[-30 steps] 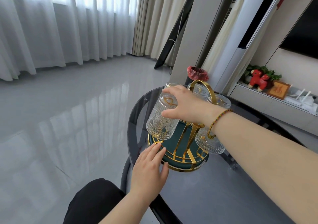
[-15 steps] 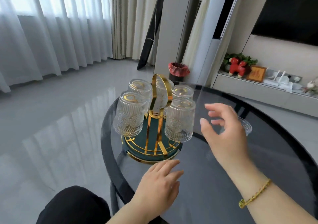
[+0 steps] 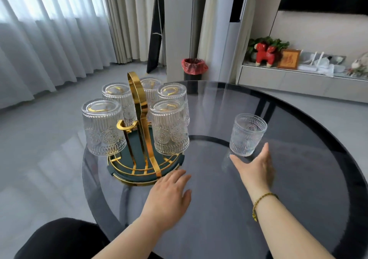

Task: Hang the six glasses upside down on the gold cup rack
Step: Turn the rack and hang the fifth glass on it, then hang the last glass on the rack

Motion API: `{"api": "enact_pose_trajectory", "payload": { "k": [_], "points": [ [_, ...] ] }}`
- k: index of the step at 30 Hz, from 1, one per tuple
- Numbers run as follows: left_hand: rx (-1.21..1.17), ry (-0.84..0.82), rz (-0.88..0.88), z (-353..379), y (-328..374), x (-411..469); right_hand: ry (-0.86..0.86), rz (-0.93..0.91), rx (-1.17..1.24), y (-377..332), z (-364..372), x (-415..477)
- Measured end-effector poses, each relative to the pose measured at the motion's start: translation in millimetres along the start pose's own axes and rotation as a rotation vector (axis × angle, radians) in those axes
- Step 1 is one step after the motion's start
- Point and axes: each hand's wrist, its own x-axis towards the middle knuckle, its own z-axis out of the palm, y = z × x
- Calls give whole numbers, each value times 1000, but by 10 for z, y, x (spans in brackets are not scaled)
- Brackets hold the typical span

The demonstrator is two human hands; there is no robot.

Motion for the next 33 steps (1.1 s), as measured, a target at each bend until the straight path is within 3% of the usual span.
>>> {"api": "enact_pose_trajectory", "payload": {
  "k": [10,17,25,29,33],
  "points": [
    [-4,-29,-30,10,-5,-5,93,9,23,-43,171,289],
    [-16,-22,-27,8,-7,-24,56,32,41,-29,137,258],
    [-19,0,-25,-12,1,-26,-33,1,321,7,-72,-79],
    [-35,31,1,-64,23,-65,8,-130,442,-111,-324,-300],
    [-72,68,70,-149,-12,-215,-120,-351,482,-469,-734,-396]
  ]
}}
